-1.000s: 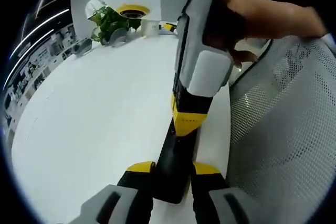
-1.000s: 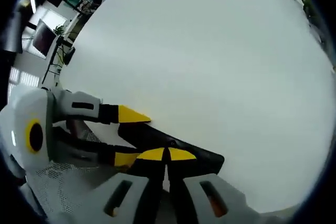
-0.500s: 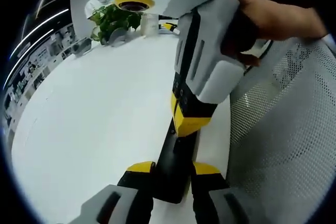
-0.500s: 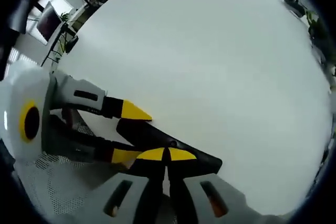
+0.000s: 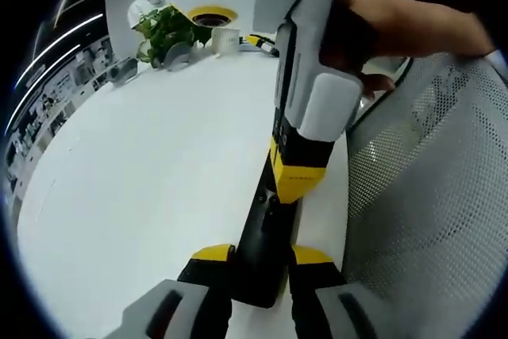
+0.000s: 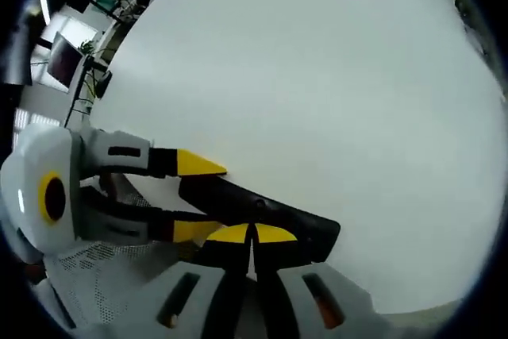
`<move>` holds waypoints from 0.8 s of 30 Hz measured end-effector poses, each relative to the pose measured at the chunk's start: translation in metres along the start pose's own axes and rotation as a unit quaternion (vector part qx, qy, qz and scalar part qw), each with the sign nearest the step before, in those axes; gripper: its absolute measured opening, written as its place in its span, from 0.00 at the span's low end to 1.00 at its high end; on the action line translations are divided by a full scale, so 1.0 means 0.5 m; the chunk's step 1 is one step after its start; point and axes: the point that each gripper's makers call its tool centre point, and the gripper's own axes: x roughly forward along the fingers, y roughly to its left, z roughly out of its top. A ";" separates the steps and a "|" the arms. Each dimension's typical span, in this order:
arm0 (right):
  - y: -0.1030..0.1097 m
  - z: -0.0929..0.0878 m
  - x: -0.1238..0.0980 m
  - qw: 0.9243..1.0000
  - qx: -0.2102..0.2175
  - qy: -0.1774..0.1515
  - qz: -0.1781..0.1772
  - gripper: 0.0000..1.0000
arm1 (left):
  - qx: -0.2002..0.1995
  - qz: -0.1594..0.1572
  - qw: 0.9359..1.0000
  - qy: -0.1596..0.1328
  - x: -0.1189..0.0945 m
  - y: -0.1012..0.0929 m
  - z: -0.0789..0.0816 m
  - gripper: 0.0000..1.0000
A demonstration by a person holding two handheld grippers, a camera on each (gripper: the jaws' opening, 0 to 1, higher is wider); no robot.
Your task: Press the specified remote control buttons in sequence, fully releasing each button before pressing the next.
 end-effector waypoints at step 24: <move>0.013 -0.010 0.009 1.000 -0.005 0.022 0.012 0.00 | 0.005 -0.004 1.000 -0.002 -0.001 -0.002 0.001 0.27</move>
